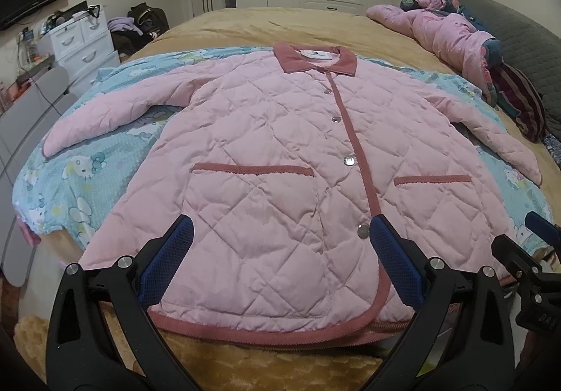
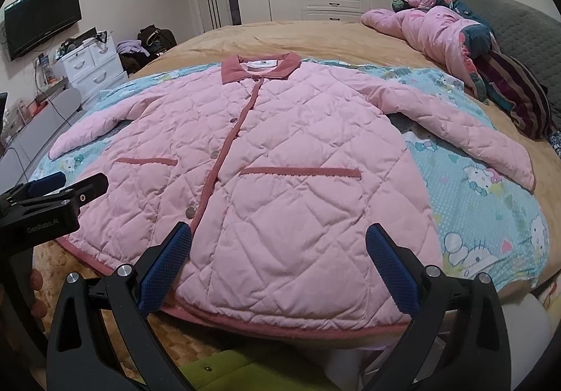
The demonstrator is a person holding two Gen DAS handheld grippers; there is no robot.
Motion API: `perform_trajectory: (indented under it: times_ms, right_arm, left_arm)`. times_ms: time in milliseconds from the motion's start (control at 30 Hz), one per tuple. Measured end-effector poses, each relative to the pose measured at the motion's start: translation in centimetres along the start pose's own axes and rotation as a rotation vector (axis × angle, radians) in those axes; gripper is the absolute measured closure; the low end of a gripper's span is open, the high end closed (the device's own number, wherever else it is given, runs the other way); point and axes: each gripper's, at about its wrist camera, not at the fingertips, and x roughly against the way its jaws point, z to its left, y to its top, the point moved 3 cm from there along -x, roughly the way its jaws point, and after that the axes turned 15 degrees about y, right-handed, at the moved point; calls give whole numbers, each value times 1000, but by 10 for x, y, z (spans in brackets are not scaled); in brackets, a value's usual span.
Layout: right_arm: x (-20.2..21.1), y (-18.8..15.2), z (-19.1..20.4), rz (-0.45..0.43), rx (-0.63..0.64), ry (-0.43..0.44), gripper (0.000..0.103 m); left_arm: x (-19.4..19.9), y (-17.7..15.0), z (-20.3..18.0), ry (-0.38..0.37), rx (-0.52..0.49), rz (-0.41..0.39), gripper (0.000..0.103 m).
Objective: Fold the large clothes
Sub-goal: 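Move both tools over the pink quilted coat toward one sleeve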
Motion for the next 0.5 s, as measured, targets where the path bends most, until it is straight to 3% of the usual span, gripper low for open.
perform_trajectory:
  times_ms: [267,500]
  right_arm:
    - [-19,19,-10,19,-11,29,4]
    - [-35,43,-15,16,-4,53,4]
  left_arm:
    - [-8,24,-5,37,-24,-14,9]
    - [-21,52,-5,62,-12,31,9]
